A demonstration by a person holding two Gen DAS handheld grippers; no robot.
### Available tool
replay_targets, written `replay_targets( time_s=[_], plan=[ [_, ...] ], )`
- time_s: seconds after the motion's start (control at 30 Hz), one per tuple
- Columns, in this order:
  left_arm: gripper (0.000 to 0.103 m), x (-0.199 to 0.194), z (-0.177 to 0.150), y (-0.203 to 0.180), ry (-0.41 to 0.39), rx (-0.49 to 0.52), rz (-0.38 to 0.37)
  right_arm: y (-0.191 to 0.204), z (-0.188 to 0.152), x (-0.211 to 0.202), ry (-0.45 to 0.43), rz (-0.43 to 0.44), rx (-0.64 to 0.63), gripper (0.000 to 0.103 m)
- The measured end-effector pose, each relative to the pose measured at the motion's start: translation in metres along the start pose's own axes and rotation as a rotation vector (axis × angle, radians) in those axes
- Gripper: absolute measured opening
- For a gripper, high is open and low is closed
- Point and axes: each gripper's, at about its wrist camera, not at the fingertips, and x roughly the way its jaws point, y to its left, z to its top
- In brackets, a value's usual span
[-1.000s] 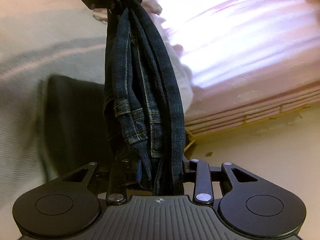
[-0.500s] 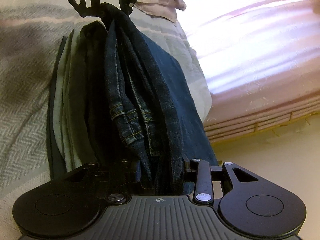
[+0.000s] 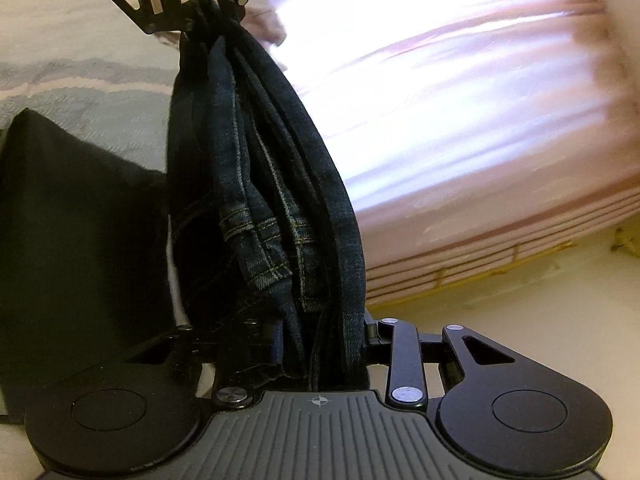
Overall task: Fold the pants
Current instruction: 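Lower the folded jeans onto the stack of folded clothes with both grippers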
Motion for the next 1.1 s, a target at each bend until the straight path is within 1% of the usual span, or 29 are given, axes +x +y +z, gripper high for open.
replay_targets(
  time_s=[0.03,0.1,0.17,0.2,0.23,0.27,0.33,0.4,0.47,0.53,0.57,0.6,0.67,0.7,0.77,0.83,0.87,0.93,0.97,1.03,1.1],
  plan=[
    [0.013,-0.002,-0.005,-0.012,0.003,-0.005,-0.019,0.013,-0.005,-0.003,0.007,0.019,0.000,0.030],
    [0.013,0.000,-0.017,-0.046,0.026,0.006,-0.082,0.048,-0.018,-0.008,0.030,0.082,-0.003,0.030],
    [0.013,0.008,-0.033,-0.089,0.067,0.032,-0.189,0.089,-0.034,-0.006,0.057,0.167,-0.049,0.030],
    [0.014,0.010,-0.040,-0.108,0.086,0.048,-0.226,0.104,-0.039,-0.006,0.065,0.201,-0.072,0.031],
    [0.013,0.010,-0.046,-0.125,0.084,0.067,-0.220,0.117,-0.044,-0.009,0.066,0.204,-0.092,0.031],
    [0.013,0.007,-0.050,-0.133,0.079,0.065,-0.203,0.120,-0.045,-0.012,0.057,0.191,-0.082,0.031],
    [0.013,0.002,-0.055,-0.132,0.075,0.029,-0.183,0.117,-0.044,-0.019,0.057,0.183,-0.051,0.031],
    [0.013,-0.001,-0.056,-0.129,0.077,0.018,-0.182,0.116,-0.042,-0.020,0.065,0.179,-0.047,0.031],
    [0.012,-0.007,-0.056,-0.124,0.076,0.021,-0.175,0.109,-0.045,-0.032,0.075,0.176,-0.030,0.031],
    [0.012,-0.011,-0.054,-0.121,0.069,-0.006,-0.167,0.103,-0.042,-0.034,0.076,0.165,0.003,0.031],
    [0.011,-0.012,-0.052,-0.128,0.072,-0.014,-0.169,0.110,-0.046,-0.036,0.077,0.168,0.007,0.031],
    [0.012,-0.011,-0.047,-0.143,0.080,-0.003,-0.181,0.117,-0.050,-0.038,0.074,0.174,-0.014,0.031],
    [0.011,-0.011,-0.050,-0.150,0.089,0.001,-0.181,0.129,-0.057,-0.042,0.067,0.178,-0.035,0.031],
    [0.011,-0.013,-0.049,-0.150,0.086,-0.006,-0.170,0.124,-0.058,-0.044,0.069,0.179,-0.026,0.031],
    [0.011,-0.016,-0.050,-0.141,0.081,-0.027,-0.159,0.115,-0.057,-0.050,0.069,0.175,-0.013,0.031],
    [0.011,-0.020,-0.051,-0.133,0.082,-0.041,-0.157,0.114,-0.051,-0.052,0.064,0.182,0.001,0.031],
    [0.011,-0.020,-0.052,-0.132,0.085,-0.051,-0.160,0.124,-0.045,-0.044,0.057,0.187,-0.001,0.031],
    [0.011,-0.018,-0.057,-0.139,0.099,-0.034,-0.201,0.133,-0.049,-0.044,0.054,0.185,-0.044,0.031],
    [0.010,-0.017,-0.057,-0.143,0.101,-0.023,-0.201,0.138,-0.049,-0.042,0.053,0.177,-0.050,0.032],
    [0.011,-0.017,-0.055,-0.140,0.103,-0.029,-0.203,0.134,-0.056,-0.051,0.061,0.173,-0.036,0.032],
    [0.015,-0.021,-0.052,-0.134,0.110,-0.046,-0.216,0.141,-0.051,-0.045,0.062,0.174,-0.053,0.034]
  ],
)
